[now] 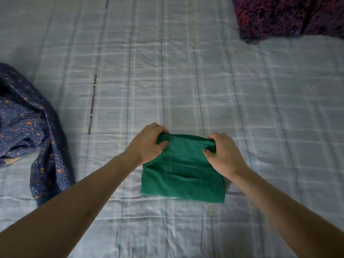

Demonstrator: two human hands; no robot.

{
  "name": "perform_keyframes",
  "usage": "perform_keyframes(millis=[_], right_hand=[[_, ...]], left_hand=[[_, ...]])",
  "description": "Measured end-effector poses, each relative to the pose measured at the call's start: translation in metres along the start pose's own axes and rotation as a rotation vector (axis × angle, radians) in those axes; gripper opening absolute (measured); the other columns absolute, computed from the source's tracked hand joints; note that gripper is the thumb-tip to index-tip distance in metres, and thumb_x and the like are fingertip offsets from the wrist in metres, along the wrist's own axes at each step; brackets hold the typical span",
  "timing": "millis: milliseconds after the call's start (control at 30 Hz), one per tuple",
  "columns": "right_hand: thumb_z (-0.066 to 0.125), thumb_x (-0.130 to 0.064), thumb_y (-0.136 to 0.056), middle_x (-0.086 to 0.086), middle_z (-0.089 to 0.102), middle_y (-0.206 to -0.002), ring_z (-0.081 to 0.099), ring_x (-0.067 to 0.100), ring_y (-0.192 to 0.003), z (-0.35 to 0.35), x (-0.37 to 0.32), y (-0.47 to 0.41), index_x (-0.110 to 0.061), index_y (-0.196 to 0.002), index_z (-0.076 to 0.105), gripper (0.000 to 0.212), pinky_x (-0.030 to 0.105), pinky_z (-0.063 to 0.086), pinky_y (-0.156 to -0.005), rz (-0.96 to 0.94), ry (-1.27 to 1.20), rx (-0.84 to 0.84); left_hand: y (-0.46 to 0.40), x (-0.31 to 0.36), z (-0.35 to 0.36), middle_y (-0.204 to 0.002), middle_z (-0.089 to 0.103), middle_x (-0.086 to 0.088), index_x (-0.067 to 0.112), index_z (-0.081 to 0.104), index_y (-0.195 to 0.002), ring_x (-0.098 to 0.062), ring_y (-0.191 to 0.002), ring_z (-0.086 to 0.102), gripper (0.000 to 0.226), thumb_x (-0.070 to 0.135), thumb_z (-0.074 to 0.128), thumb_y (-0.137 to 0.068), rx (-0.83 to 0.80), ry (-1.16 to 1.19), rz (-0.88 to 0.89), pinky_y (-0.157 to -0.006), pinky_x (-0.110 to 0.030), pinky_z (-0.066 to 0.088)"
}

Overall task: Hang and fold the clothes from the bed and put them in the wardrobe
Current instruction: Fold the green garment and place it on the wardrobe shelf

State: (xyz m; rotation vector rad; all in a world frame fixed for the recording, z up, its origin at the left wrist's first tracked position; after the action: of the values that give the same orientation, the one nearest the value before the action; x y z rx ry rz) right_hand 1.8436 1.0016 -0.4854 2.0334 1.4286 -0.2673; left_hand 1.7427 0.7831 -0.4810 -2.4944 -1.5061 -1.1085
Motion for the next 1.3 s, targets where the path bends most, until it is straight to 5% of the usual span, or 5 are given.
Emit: perform_keyframes(millis=[333, 633, 900, 1067, 1300], right_hand=[[0.061, -0.049, -0.085, 0.001, 0.046, -0.126, 0.043, 0.021, -0.116, 0.012, -0.012, -0.034, -0.02, -0.134, 0.044, 0.059, 0.042, 0.045, -0.096, -0.086, 0.194, -0.283], [0.071, -0.045, -0.081, -0.004, 0.053, -0.108, 0.054, 0.016, -0.094, 0.006, -0.011, -0.04, -0.023, -0.125, 0.048, 0.054, 0.037, 0.05, -0.084, -0.082, 0.187, -0.361], [0.08, -0.041, -0.075, -0.002, 0.062, -0.088, 0.059, 0.018, -0.084, 0.004, -0.034, -0.05, -0.018, -0.094, 0.052, 0.041, 0.041, 0.045, -0.09, -0.025, 0.403, -0.461], [0.081, -0.031, -0.075, 0.001, 0.063, -0.089, 0.062, 0.017, -0.077, -0.003, -0.039, -0.039, -0.015, -0.091, 0.06, 0.03, 0.028, 0.051, -0.065, -0.133, 0.301, -0.546], [0.067, -0.048, -0.083, -0.001, 0.061, -0.098, 0.06, 0.019, -0.085, -0.047, -0.054, 0.008, -0.023, -0.104, 0.05, 0.037, 0.036, 0.05, -0.073, -0.426, 0.43, -0.369]], left_hand=[[-0.008, -0.038, -0.003, -0.095, 0.069, 0.004, 0.013, 0.071, -0.099, -0.014, -0.089, 0.062, 0.022, 0.018, 0.049, -0.099, -0.11, 0.251, -0.361, -0.08, -0.027, 0.048], [-0.002, -0.062, -0.019, -0.078, 0.063, 0.018, 0.038, 0.06, -0.07, -0.005, -0.078, 0.06, 0.026, 0.02, 0.076, -0.082, -0.11, -0.028, -0.155, -0.072, -0.023, 0.044], [-0.029, -0.008, -0.024, -0.111, 0.056, 0.007, 0.025, 0.064, -0.109, -0.015, -0.109, 0.05, 0.028, 0.043, 0.052, -0.091, 0.019, -0.057, 0.014, -0.092, -0.036, 0.042], [-0.03, 0.009, 0.013, -0.13, 0.047, 0.01, 0.033, 0.038, -0.138, -0.014, -0.119, 0.043, 0.071, 0.05, 0.071, -0.078, -0.542, -0.391, 0.145, -0.1, -0.039, 0.041], [0.005, 0.043, -0.028, -0.109, 0.053, 0.004, 0.025, 0.057, -0.119, -0.019, -0.105, 0.048, 0.049, 0.055, 0.064, -0.082, -0.484, -0.657, 0.228, -0.085, -0.032, 0.038]])
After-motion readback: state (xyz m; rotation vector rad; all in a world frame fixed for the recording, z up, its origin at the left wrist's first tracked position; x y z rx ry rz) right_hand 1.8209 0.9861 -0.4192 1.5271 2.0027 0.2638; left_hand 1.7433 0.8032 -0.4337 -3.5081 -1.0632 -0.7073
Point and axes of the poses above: each hand's wrist, its own y-axis away from the middle knuckle, its own z-axis out of the palm, x = y × z, the point moved 2 cm from there along -y, towards the middle knuckle
